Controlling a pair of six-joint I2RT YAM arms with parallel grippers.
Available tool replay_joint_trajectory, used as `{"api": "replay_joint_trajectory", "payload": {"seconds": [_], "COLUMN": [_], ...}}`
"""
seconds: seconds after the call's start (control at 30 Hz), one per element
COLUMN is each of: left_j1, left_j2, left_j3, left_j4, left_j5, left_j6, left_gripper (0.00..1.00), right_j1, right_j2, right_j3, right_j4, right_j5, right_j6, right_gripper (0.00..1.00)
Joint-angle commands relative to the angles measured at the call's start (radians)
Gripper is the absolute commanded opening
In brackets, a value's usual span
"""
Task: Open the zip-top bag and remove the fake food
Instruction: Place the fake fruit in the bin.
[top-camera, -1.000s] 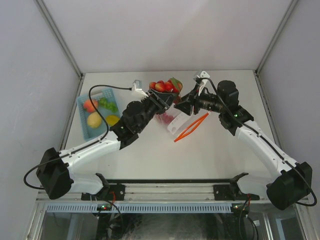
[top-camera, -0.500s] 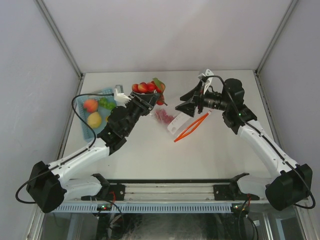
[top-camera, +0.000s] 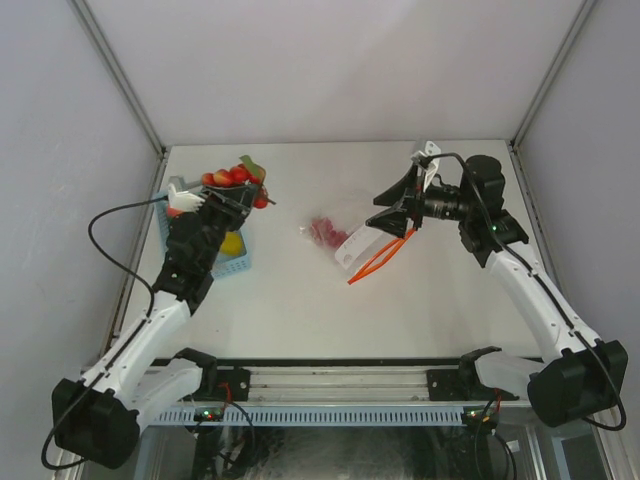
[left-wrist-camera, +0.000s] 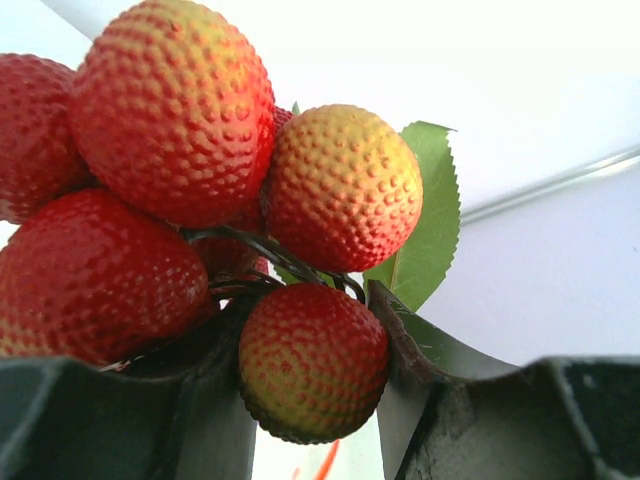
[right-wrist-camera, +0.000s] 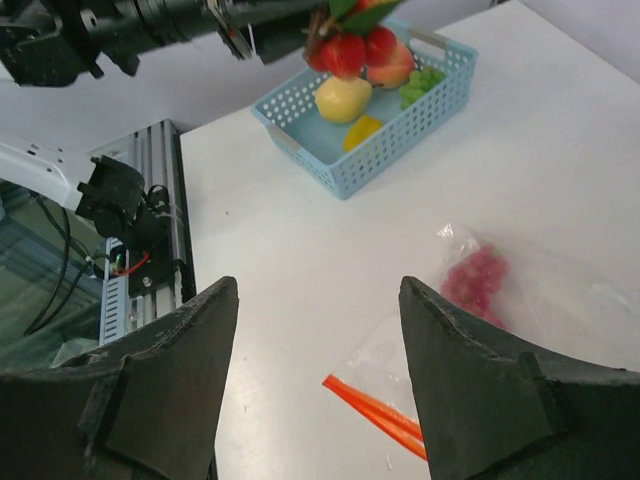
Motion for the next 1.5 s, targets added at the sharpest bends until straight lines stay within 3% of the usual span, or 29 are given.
{"api": "replay_joint_trajectory", "payload": {"seconds": [0.0,0.2,0.43,0.73,1.47], "left_j1": [0.134,0.303,0.436,0.504,0.556], "left_j2": [-0.038,-0.002,0.095,0.256,0.495], "left_j3": [0.003,0.054,0.091,0.187,0.328], "left_j4": [-0.052,-0.176,-0.189,-0.187,-0.324], "left_j5": [0.154,0.234,0.262,0.326,0.261], "left_j6": [0.032,0.069,0.095,0.099,0.053], "left_gripper": [0.00,0.00,0.00,0.00,0.00], "right_j1": [-0.033,-0.070,-0.091,-0.097,-0.101], "right_j2": [-0.024,-0.021,-0.021,-0.014,0.005], "right_j3": [0.027,0.027,0.026,0.026,0.026], "right_j4": [-0.109,-0.199,-0.223,-0.251,-0.277], "right_j5": [-0.031,-0.035,-0.033,-0.027,-0.013], "right_j6": [-0.110,-0.162,-0.177,-0.207,-0.245], "right_gripper": [0.65,0.65,0.65,0.65,0.65]}}
